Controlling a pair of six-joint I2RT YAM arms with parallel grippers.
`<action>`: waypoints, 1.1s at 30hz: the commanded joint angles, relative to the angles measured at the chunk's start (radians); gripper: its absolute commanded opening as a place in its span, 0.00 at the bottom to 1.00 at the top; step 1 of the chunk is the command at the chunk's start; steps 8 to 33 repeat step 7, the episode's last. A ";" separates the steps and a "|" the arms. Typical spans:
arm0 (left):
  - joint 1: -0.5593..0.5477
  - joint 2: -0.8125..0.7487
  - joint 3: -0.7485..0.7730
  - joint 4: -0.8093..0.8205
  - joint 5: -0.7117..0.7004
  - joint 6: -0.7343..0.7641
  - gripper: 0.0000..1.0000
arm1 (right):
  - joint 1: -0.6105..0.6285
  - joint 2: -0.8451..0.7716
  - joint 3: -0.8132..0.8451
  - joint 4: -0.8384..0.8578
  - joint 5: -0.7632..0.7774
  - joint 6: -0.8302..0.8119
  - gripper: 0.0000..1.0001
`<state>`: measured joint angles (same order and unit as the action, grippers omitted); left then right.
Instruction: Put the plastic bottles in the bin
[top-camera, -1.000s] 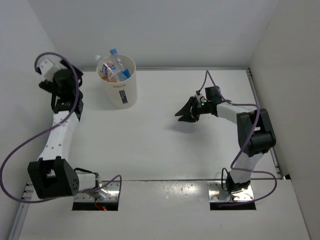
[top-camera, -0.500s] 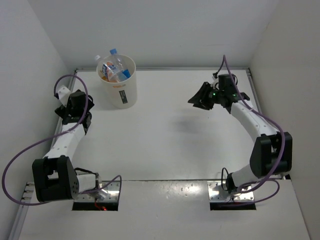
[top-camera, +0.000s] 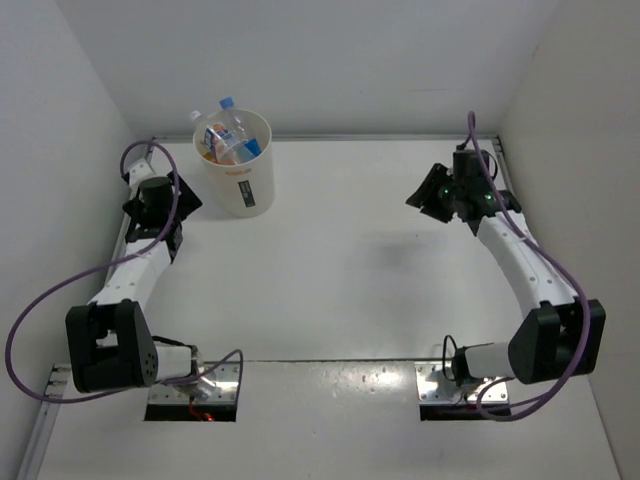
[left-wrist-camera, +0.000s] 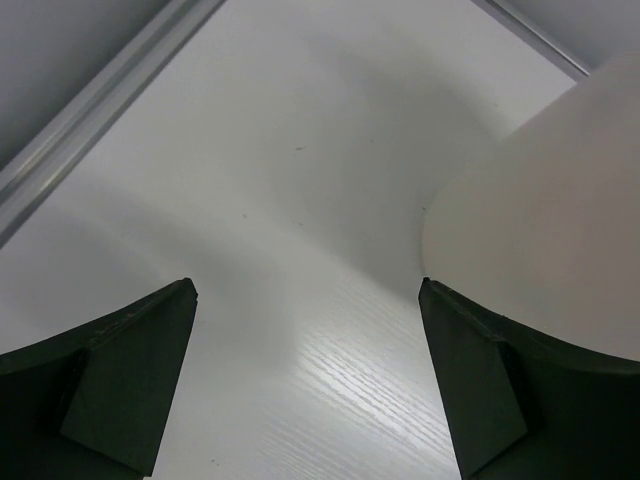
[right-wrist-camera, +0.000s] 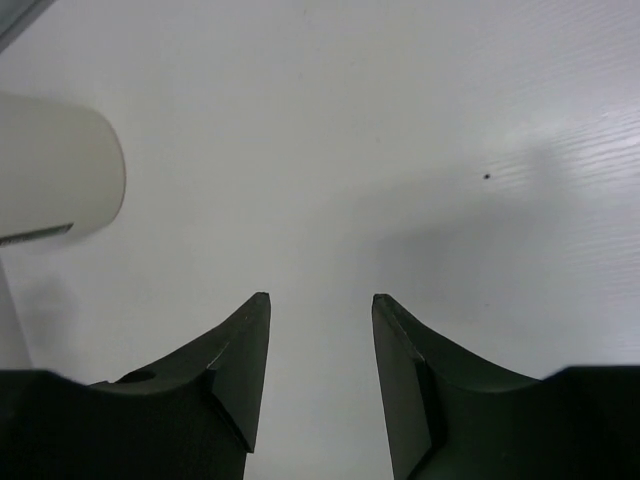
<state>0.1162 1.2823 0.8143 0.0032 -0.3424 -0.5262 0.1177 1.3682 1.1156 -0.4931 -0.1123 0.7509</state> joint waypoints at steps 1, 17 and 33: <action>-0.003 0.000 -0.010 0.069 0.120 0.023 1.00 | -0.013 -0.038 0.070 -0.042 0.198 -0.021 0.47; -0.003 0.000 -0.070 0.171 0.195 0.034 1.00 | -0.003 -0.038 0.101 -0.084 0.315 -0.039 0.48; -0.003 0.000 -0.070 0.171 0.195 0.034 1.00 | -0.003 -0.038 0.101 -0.084 0.315 -0.039 0.48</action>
